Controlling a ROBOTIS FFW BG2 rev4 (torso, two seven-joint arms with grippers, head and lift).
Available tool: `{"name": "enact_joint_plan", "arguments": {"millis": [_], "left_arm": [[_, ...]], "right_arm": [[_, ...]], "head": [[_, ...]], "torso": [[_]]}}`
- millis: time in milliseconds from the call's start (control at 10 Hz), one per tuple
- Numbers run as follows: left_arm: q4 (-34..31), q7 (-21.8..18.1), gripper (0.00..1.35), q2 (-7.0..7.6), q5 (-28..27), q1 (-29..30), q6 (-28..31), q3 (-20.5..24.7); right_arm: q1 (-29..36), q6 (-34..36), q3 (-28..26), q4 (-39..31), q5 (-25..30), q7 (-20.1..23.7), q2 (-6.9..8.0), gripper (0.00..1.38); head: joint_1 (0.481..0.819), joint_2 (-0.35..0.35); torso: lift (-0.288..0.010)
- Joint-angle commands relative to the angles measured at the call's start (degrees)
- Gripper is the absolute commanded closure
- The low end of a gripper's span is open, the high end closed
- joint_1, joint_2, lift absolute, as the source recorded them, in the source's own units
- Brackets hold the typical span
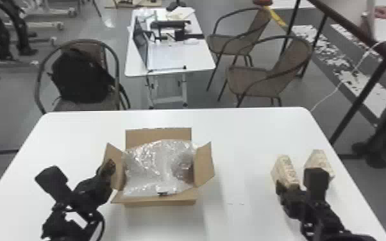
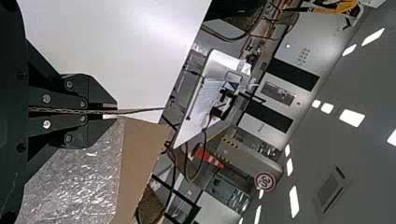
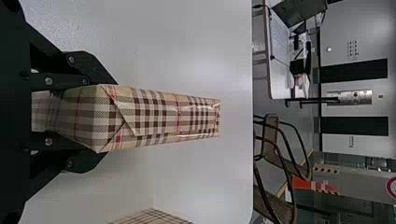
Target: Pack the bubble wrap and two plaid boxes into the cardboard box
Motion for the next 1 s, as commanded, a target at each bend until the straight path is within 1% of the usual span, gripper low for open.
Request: {"name": "enact_joint_plan", "arguments": {"millis": [0, 100, 200, 400, 500, 600, 800, 900], "left_arm": [[0.00, -0.04, 1.21, -0.15, 0.00, 0.09, -0.04, -0.06], [0.00, -0.04, 1.21, -0.15, 0.00, 0.09, 0.05, 0.02], [0.00, -0.04, 1.21, -0.15, 0.00, 0.09, 0.05, 0.02], [0.00, 0.05, 1.21, -0.15, 0.09, 0.26, -0.04, 0.02], [0.00, -0.04, 1.21, -0.15, 0.18, 0.35, -0.04, 0.02], [0.09, -0.04, 1.21, -0.15, 0.09, 0.18, -0.04, -0.06], [0.35, -0.13, 1.21, -0.15, 0.18, -0.09, 0.05, -0.15], [0.35, -0.13, 1.21, -0.15, 0.09, -0.09, -0.04, -0.24]], "right_arm": [[0.41, 0.01, 0.00, -0.68, -0.67, -0.01, 0.00, 0.95], [1.11, -0.07, 0.18, -1.82, -1.55, -0.01, 0.00, 0.95], [2.34, -0.07, 1.41, -4.19, -3.83, -0.01, -0.18, 0.95], [5.24, -1.13, 5.89, -12.89, -9.37, -0.01, -0.88, 0.95], [5.59, -2.36, 8.00, -17.20, -10.16, -0.01, -0.88, 0.95], [5.51, -3.50, 9.76, -19.92, -10.69, -0.10, -0.88, 0.95], [5.07, -4.65, 14.06, -22.65, -14.82, -0.01, -1.05, 0.95], [4.10, -4.65, 16.96, -23.79, -16.49, 0.25, -1.76, 0.95]], "head": [[0.695, 0.003], [0.695, 0.003], [0.695, 0.003], [0.695, 0.022], [0.695, 0.045], [0.695, 0.059], [0.695, 0.105], [0.695, 0.128]], "torso": [[-0.014], [-0.014], [-0.014], [-0.014], [-0.014], [-0.014], [-0.014], [-0.014]]}}
